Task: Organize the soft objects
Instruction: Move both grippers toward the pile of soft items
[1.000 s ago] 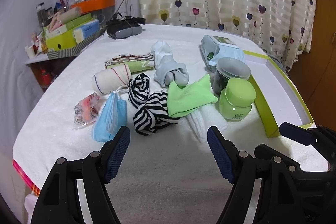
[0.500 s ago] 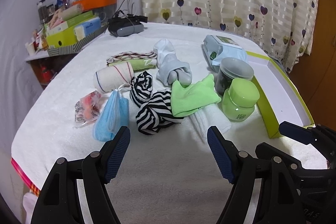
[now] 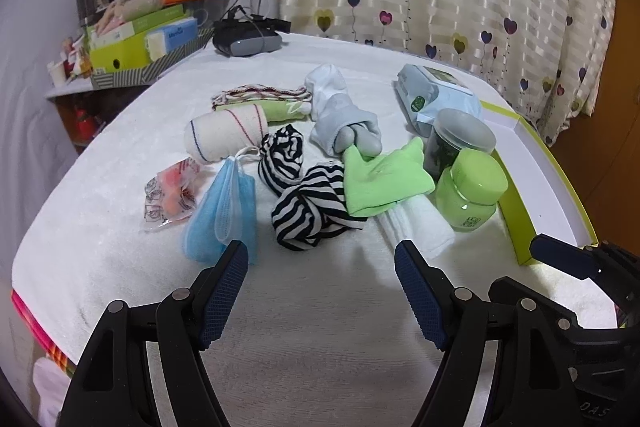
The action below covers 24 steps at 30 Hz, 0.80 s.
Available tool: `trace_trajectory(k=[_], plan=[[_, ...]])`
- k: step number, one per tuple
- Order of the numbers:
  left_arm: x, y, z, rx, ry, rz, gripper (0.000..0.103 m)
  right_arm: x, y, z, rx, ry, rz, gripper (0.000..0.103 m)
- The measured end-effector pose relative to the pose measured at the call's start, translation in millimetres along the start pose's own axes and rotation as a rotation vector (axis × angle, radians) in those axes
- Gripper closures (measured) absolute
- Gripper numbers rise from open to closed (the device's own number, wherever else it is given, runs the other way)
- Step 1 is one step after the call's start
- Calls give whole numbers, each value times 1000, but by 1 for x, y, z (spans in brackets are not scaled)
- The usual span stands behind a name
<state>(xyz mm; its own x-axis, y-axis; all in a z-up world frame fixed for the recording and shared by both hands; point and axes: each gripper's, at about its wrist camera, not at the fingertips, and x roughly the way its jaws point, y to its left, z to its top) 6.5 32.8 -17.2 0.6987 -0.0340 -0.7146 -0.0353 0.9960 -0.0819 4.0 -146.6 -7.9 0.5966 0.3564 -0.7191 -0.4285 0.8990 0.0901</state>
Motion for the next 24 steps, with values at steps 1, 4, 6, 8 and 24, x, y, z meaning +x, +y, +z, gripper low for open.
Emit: trace_trajectory(k=[1, 4, 6, 8, 24], plan=[[1, 2, 0, -7, 2, -9, 26, 0, 1, 0, -2, -1, 3, 43], [4, 10, 0, -31, 9, -35, 26, 3, 2, 1, -3, -1, 13, 43], [7, 14, -1, -44, 17, -39, 26, 3, 2, 1, -2, 0, 16, 43], [9, 18, -1, -52, 22, -38, 26, 4, 2, 2, -2, 9, 24, 43], [10, 29, 2, -52, 9, -36, 26, 11, 4, 13, -9, 11, 58, 44]])
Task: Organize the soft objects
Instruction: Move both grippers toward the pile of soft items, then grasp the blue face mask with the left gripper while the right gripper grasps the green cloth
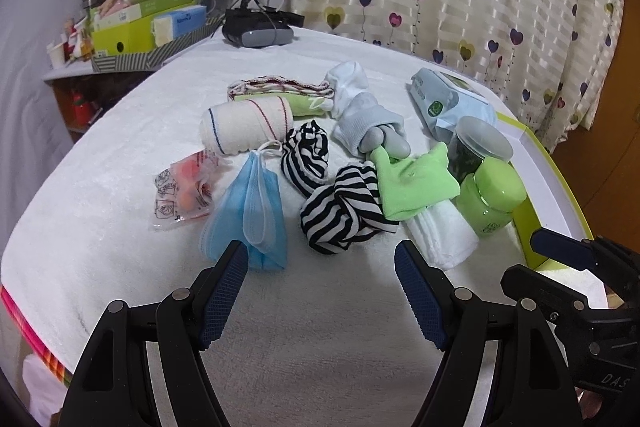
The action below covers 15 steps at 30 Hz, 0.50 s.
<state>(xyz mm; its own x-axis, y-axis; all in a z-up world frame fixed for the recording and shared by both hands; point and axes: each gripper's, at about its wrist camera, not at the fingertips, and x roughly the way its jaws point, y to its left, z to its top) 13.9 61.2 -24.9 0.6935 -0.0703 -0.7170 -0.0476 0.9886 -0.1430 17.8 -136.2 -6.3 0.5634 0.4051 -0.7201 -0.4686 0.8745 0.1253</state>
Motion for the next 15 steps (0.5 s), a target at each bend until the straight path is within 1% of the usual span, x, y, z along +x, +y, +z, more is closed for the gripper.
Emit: trace_trajectory(k=[5, 15], plan=[[0, 2, 2, 0, -2, 25, 26, 3, 1, 2, 1, -1, 8, 44], [-5, 8, 2, -21, -25, 28, 26, 3, 8, 7, -34, -19, 14, 44]])
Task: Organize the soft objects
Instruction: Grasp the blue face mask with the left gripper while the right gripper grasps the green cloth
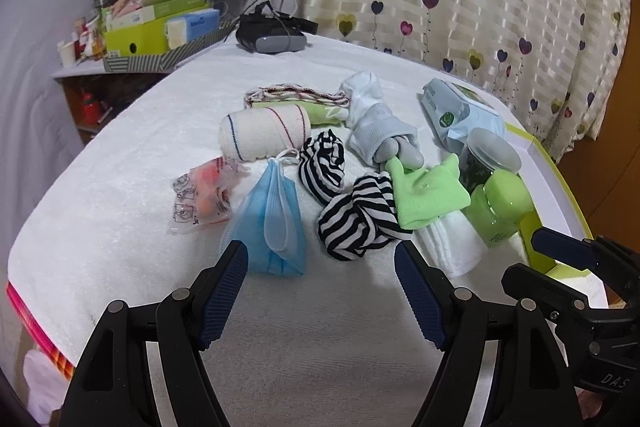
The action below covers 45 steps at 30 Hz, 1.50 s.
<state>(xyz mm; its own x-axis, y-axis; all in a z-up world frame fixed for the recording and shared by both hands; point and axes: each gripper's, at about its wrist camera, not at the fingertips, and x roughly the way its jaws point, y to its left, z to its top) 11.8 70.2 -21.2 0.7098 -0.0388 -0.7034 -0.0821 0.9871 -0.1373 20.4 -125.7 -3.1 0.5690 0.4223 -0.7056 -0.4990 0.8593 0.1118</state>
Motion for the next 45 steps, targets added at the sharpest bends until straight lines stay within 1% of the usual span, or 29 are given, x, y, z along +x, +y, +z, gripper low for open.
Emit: trace_trajectory(k=[7, 14, 21, 25, 28, 34, 39, 40, 41, 42, 44, 45], plan=[[-6, 8, 1, -21, -14, -14, 26, 1, 4, 4, -4, -16, -4, 44], [-10, 24, 3, -73, -27, -45, 26, 1, 12, 6, -21, -24, 6, 44], [-8, 33, 5, -59, -34, -63, 26, 10, 13, 10, -14, -24, 28, 44], [-4, 43, 7, -76, -39, -69, 26, 17, 16, 13, -24, -18, 45, 44], [4, 51, 8, -94, -25, -74, 26, 26, 18, 16, -33, -3, 40, 44], [20, 58, 9, -128, 9, -119, 26, 36, 20, 22, -40, 4, 40, 44], [33, 58, 9, -133, 33, -112, 26, 39, 18, 27, -28, 7, 41, 44], [35, 57, 9, -132, 34, -108, 29, 39, 17, 27, -26, 6, 41, 44], [38, 56, 9, -129, 36, -103, 35, 39, 17, 28, -25, 5, 40, 44], [40, 55, 10, -126, 40, -106, 39, 39, 16, 29, -26, 3, 37, 44], [45, 53, 10, -126, 55, -106, 53, 40, 16, 30, -33, 4, 32, 44], [47, 52, 10, -122, 61, -102, 55, 41, 16, 31, -35, 5, 29, 44]])
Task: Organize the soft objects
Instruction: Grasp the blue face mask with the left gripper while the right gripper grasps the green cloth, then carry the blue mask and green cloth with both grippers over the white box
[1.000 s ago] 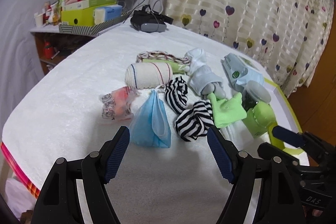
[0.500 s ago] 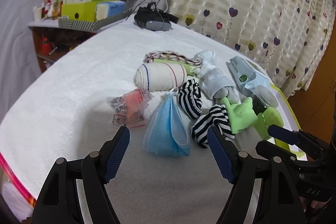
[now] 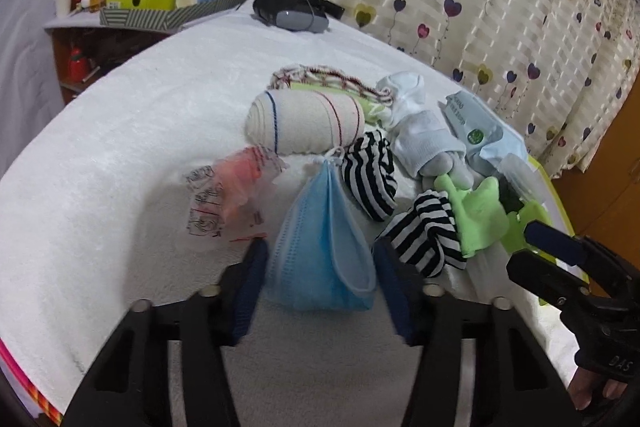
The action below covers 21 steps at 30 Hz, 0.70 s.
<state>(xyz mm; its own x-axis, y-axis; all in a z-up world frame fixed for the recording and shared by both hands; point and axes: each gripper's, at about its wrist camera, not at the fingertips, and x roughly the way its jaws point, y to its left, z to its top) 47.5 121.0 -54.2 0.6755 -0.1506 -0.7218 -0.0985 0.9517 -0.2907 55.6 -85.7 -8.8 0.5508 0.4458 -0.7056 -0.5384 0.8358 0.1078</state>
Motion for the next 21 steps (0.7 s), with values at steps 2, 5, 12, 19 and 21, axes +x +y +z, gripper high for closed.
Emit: trace_trajectory(k=[2, 5, 12, 19, 21], plan=[[3, -2, -1, 7, 7, -2, 63, 3, -1, 1, -6, 4, -4, 44], [4, -3, -3, 13, 8, 1, 71, 8, -1, 4, -19, 16, -23, 44], [3, -5, -4, 10, 2, -12, 80, 26, 2, 9, -77, 62, -73, 57], [1, -2, -3, 5, 7, -24, 80, 41, 8, 10, -131, 109, -117, 85], [0, -2, -3, 4, 6, -26, 80, 42, 8, 11, -140, 110, -115, 91]])
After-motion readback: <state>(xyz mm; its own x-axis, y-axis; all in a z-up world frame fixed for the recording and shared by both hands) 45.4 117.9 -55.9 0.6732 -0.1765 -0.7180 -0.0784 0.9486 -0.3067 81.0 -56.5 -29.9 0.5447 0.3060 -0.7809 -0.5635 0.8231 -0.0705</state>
